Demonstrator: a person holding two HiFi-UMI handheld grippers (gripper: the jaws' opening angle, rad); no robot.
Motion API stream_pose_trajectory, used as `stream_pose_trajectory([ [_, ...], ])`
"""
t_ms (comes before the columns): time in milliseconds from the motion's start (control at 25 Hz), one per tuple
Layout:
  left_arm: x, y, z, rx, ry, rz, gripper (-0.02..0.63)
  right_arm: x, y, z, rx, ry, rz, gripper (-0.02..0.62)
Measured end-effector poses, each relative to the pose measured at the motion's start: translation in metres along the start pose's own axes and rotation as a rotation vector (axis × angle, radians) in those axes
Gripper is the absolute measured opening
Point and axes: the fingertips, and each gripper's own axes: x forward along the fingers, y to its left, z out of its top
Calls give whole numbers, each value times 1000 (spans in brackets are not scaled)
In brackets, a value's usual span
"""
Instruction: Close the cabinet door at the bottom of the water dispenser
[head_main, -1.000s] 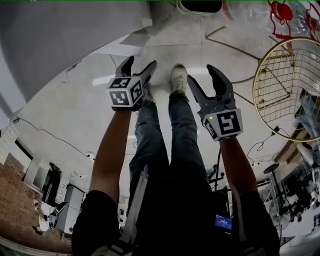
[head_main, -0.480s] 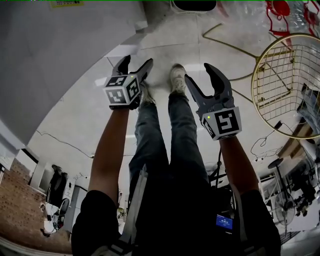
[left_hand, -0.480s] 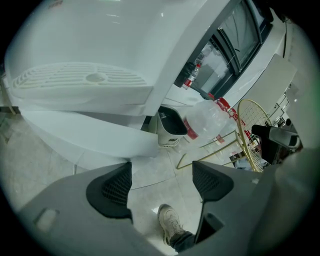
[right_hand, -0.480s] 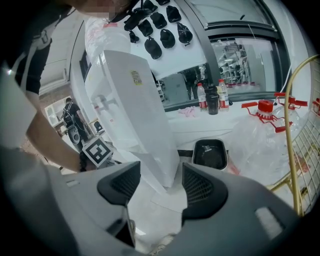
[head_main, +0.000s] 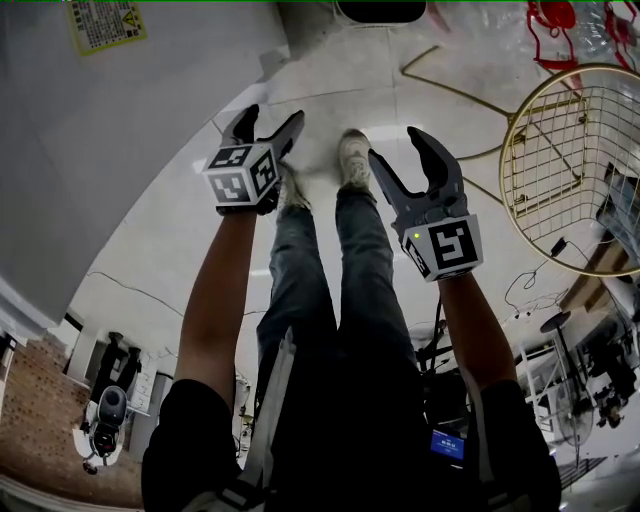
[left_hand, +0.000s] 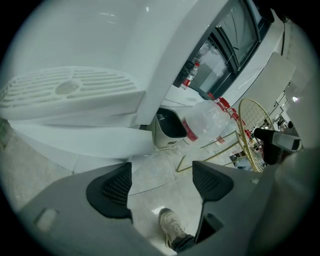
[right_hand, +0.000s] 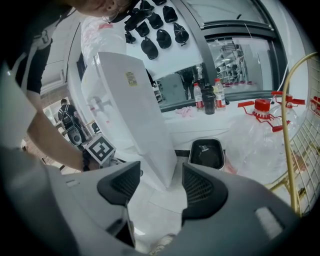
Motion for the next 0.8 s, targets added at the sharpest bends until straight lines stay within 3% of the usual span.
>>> stream_pose_trajectory([
  [800, 28, -10, 27, 45, 7, -2, 393, -7, -19, 1, 28, -5, -41, 261],
])
